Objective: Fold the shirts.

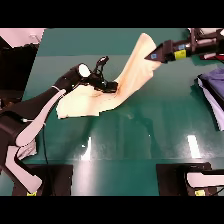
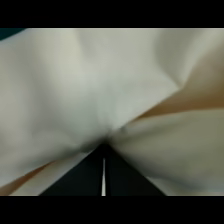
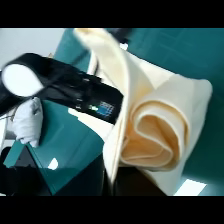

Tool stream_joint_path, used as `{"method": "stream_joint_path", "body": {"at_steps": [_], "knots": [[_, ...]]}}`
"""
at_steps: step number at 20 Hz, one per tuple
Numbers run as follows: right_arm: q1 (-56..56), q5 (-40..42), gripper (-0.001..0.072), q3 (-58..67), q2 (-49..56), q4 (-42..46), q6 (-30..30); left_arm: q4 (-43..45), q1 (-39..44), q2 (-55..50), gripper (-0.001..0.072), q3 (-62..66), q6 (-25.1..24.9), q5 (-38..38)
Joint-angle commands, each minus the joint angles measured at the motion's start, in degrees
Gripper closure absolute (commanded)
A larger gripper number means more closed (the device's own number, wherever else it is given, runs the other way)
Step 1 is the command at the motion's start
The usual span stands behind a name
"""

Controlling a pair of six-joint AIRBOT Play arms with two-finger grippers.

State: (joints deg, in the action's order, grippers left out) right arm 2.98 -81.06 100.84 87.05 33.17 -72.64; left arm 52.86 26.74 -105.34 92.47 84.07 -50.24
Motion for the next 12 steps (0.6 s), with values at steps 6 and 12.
{"method": "stream_joint_path", "body": {"at_steps": [6, 12], "knots": [[10.23, -0.35, 0.0702, 13.6, 9.53, 0.04, -1.31, 1.22, -2.95, -2.78, 0.0685, 5.79, 1.03, -6.38], [14.8, 3.02, 0.0701, 14.16, 13.42, 0.02, -1.27, 12.94, -13.05, 9.97, 0.0685, 6.84, 1.18, -9.42]]}}
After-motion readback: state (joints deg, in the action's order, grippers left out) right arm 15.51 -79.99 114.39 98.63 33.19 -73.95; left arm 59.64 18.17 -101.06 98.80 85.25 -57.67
